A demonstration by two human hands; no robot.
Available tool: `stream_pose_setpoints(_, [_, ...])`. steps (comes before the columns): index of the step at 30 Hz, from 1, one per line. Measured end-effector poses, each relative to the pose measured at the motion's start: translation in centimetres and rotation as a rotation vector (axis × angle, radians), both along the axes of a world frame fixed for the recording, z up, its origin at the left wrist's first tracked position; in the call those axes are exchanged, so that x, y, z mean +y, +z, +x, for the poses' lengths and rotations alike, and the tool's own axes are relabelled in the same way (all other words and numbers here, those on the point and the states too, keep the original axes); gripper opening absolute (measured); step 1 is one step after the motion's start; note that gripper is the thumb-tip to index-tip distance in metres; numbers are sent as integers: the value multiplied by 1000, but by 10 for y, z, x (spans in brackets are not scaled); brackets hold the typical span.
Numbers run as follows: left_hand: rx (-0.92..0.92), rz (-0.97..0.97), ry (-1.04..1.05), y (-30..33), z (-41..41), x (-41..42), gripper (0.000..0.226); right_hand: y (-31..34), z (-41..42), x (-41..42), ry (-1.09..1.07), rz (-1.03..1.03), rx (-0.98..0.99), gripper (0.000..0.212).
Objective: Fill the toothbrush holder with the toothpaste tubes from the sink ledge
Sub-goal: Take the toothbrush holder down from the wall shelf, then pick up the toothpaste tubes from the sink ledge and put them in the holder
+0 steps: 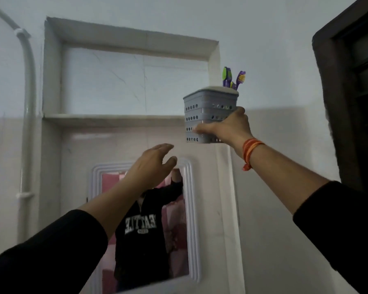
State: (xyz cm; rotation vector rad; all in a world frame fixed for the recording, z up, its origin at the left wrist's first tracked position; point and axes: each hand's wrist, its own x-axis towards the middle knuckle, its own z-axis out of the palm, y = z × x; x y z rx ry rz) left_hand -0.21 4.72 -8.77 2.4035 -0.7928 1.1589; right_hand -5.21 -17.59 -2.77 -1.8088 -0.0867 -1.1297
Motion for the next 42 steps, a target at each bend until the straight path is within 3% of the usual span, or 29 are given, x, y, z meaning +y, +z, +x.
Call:
stream_pose_setpoints(6, [171, -97, -127, -107, -39, 8, 33, -127, -20, 17, 15, 13, 74, 121])
stream_pose_setpoints(9, [323, -162, -171, -173, -40, 11, 36, -199, -19, 26, 53, 37, 120, 130])
stream_pose_setpoints(13, [491, -185, -134, -263, -29, 15, 40, -294, -9, 37, 48, 63, 191, 146])
stream_pose_setpoints(19, [694, -184, -11, -367, -7, 20, 43, -426, 12, 42, 29, 75, 280, 138])
stream_pose_setpoints(30, [1077, 44, 251, -479, 63, 29, 33, -618, 23, 51, 98, 89, 592, 136])
stream_pose_setpoints(40, [1233, 437, 306, -532, 97, 57, 47, -696, 14, 55, 114, 95, 735, 144])
stream_pose_setpoints(42, [1255, 497, 310, -543, 101, 64, 42, -705, 14, 58, 118, 89, 739, 143])
